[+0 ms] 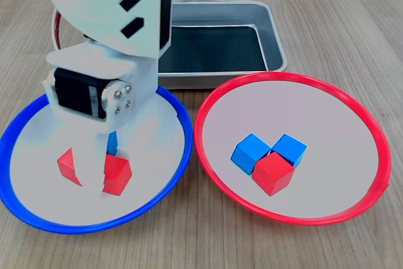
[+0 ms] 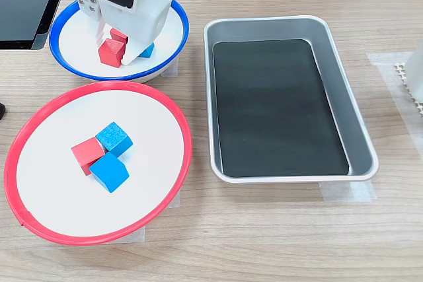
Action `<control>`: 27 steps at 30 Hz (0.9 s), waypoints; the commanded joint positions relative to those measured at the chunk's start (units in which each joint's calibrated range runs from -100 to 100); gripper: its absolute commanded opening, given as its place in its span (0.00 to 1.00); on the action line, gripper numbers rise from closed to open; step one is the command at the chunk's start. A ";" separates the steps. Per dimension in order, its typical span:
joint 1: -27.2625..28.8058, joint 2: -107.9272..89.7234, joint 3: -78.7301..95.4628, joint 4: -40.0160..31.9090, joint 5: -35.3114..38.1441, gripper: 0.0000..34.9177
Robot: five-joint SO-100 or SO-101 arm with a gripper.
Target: Relocate any misplaced blocks to their matching dishes.
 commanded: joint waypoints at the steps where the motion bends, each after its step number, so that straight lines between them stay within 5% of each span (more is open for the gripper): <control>1: -0.42 -0.62 -1.47 -0.67 -0.10 0.29; 9: 0.05 -1.64 -0.74 -1.66 0.15 0.03; 20: -0.14 -20.15 8.18 -1.74 4.88 0.01; 27: -8.42 -30.04 14.37 -5.21 10.21 0.01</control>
